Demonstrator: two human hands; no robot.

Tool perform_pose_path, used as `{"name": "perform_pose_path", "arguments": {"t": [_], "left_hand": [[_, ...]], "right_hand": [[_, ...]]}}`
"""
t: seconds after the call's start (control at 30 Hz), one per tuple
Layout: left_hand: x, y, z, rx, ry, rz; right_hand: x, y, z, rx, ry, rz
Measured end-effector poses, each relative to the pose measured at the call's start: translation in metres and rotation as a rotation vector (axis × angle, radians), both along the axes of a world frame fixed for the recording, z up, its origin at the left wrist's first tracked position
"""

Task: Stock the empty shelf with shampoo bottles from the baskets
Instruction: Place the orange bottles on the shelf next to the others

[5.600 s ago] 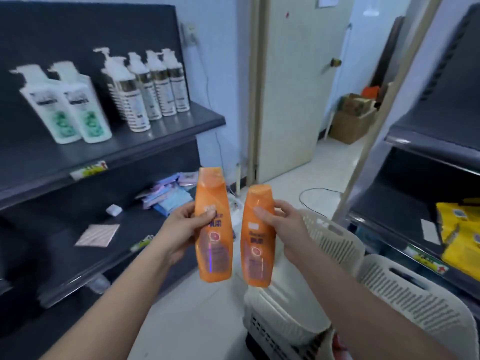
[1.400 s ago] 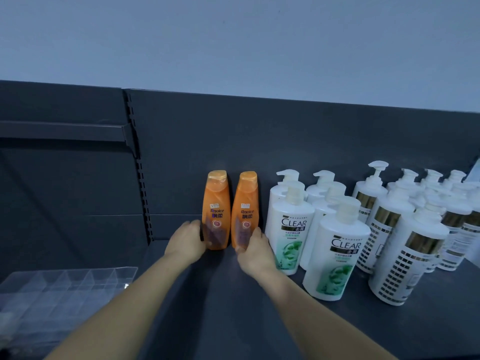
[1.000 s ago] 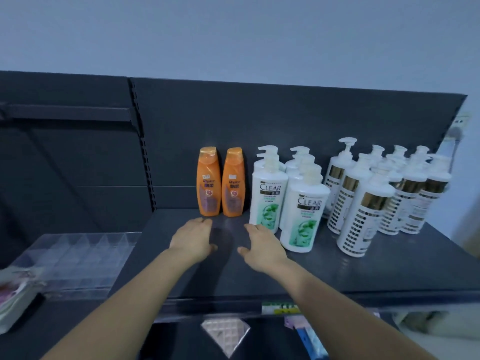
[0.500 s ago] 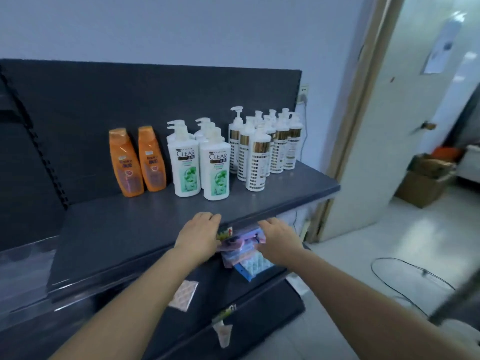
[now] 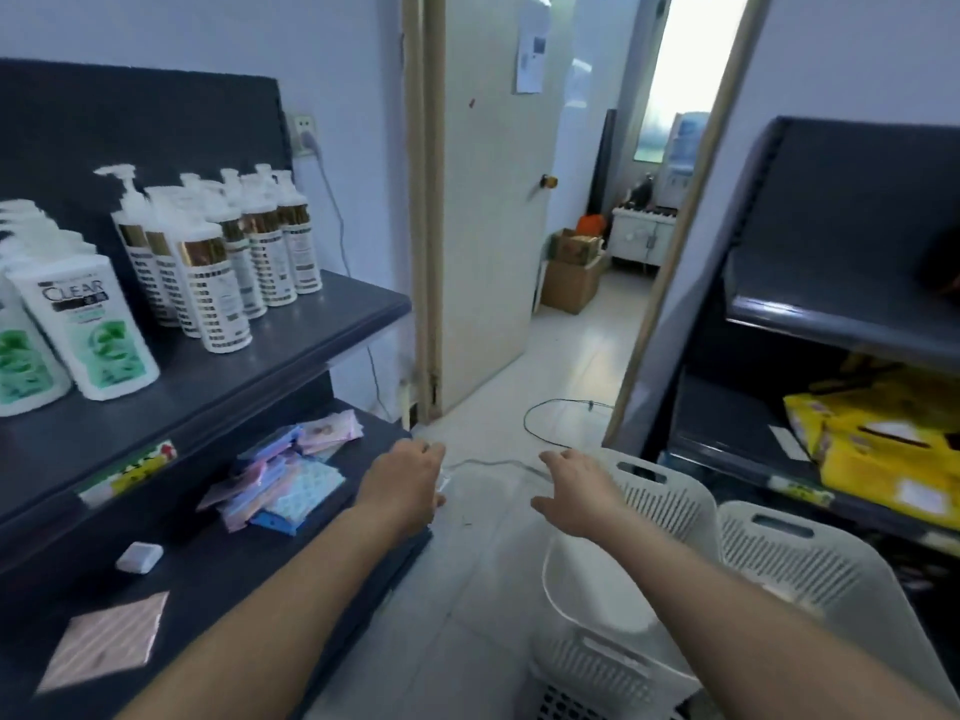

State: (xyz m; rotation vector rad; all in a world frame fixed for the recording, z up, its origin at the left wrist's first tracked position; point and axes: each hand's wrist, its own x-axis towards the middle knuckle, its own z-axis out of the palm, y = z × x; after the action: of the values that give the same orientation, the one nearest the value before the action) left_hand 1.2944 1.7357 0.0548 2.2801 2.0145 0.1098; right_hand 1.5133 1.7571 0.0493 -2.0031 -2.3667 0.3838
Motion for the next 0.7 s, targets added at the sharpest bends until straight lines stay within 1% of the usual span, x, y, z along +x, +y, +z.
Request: {"name": "perform_pose_path", "arguments": {"t": [0.13,0.33,0.5,0.63,0.7], "left_hand": [[0.089,0.02,-0.02,-0.041,-0.027,-0.109],[0.217,0.041,-0.052,-0.116,-0.069,-0.251],[0.3,0.049,-0.071,-0.162,0.0,-0.39],[0.349,0.055,-0.085,-0.089,0.11,-0.529],[0.373,0.06,-0.096,-0.125,0.11,-0.616]], "right_hand": [[0.087,-0.007,-0.019,-0.036,0.01,-0.106],[0.206,-0.021,-0.052,-0.142,0.012,-0.268],[0.275,-0.033,-0.08,-0.215,0.034,-0.393],[0.315,-0.04,-0.105,-0.296,0.047,-0.491],[0.331,-0.042,-0.12,-0.334,0.056,-0.544]]}}
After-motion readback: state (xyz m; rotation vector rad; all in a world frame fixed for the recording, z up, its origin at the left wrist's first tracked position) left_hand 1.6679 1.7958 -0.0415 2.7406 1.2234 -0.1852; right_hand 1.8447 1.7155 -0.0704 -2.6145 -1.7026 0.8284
